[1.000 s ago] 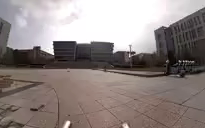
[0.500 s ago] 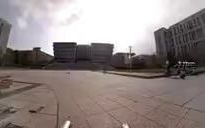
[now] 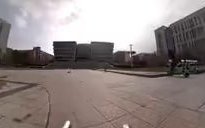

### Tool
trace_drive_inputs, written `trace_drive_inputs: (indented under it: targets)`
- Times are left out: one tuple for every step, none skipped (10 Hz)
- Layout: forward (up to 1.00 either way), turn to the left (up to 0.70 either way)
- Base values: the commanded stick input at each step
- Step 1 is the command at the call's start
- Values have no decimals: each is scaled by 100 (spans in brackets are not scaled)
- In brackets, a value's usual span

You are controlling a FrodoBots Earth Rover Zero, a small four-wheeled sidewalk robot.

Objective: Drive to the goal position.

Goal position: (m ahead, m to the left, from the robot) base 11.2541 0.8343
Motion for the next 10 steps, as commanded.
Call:
trace_drive_inputs:
  targets:
    - [70, 35]
    - [70, 35]
    - [70, 27]
    - [70, 11]
    - [70, 2]
    - [70, 10]
    - [70, 17]
    - [70, 25]
    - [70, 13]
    - [69, 2]
